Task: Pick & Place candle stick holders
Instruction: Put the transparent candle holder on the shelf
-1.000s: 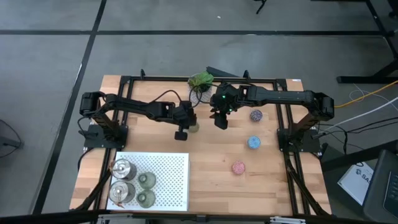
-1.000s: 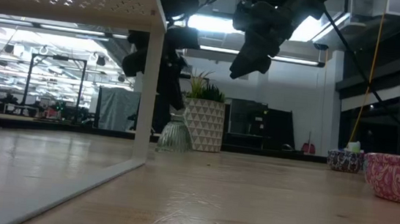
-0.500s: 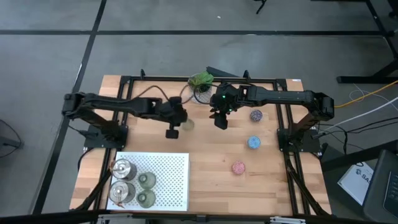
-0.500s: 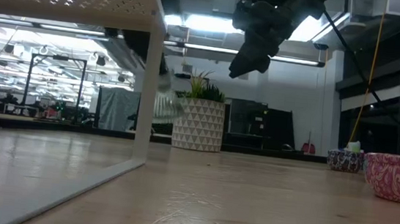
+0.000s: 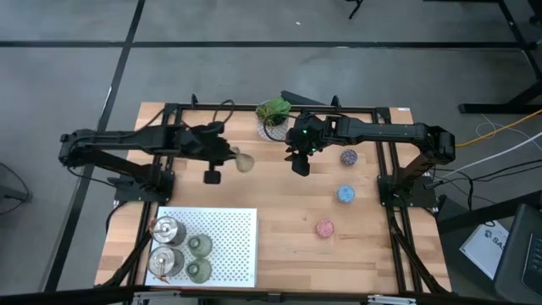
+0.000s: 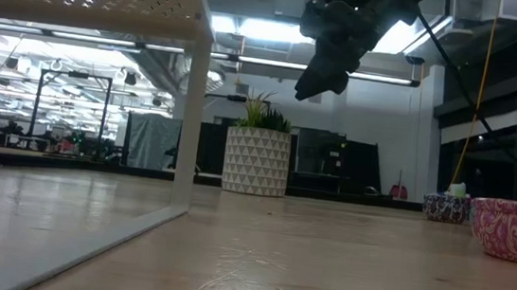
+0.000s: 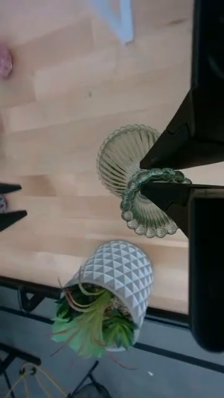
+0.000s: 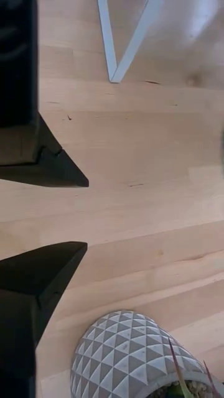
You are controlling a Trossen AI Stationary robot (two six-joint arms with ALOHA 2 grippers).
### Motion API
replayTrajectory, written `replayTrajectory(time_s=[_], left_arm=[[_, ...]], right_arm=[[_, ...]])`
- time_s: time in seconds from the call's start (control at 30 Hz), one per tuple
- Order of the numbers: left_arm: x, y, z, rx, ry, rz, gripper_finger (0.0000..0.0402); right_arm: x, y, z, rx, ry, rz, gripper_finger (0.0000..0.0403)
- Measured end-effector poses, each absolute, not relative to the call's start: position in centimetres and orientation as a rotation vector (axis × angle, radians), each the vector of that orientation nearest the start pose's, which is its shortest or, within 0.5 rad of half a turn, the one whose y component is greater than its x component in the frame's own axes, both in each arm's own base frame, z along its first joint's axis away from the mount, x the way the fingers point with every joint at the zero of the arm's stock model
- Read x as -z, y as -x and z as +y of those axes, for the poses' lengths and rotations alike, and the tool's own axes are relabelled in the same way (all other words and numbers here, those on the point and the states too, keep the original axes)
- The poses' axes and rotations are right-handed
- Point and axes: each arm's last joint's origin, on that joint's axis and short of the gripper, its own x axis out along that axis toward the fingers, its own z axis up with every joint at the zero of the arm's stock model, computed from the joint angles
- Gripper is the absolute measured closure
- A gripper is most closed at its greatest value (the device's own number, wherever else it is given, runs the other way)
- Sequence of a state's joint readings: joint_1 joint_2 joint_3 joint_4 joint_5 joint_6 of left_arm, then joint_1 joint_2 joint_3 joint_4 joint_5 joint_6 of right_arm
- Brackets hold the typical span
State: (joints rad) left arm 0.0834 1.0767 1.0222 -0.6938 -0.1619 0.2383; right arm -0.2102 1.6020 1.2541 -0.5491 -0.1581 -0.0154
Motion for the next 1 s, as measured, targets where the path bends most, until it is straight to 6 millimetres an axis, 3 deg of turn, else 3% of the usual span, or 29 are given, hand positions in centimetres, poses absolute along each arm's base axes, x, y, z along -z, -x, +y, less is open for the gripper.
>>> replayTrajectory(time_s=[0.23, 0.43, 0.53, 0.77, 1.0], left_arm=[[-33.3, -18.4, 0.9, -0.085, -0.291, 0.713, 0.0384], [-33.5, -16.6, -1.1, 0.049, -0.378, 0.728, 0.0384], [-34.6, -16.0, -2.2, 0.114, -0.39, 0.746, 0.0384], [-37.7, -15.1, -4.7, 0.305, -0.443, 0.789, 0.0385], [-37.7, -15.1, -7.2, 0.424, -0.639, 0.824, 0.0385]], right_arm=[[-26.6, -33.4, -6.7, 0.036, -0.133, 0.868, 0.0249], [-26.6, -33.4, -6.7, 0.03, -0.122, 0.865, 0.0249], [-26.6, -33.4, -6.7, 0.031, -0.122, 0.864, 0.0249], [-26.8, -33.6, -6.8, 0.047, -0.109, 0.836, 0.0249], [-26.8, -33.6, -6.8, 0.047, -0.108, 0.833, 0.0249]])
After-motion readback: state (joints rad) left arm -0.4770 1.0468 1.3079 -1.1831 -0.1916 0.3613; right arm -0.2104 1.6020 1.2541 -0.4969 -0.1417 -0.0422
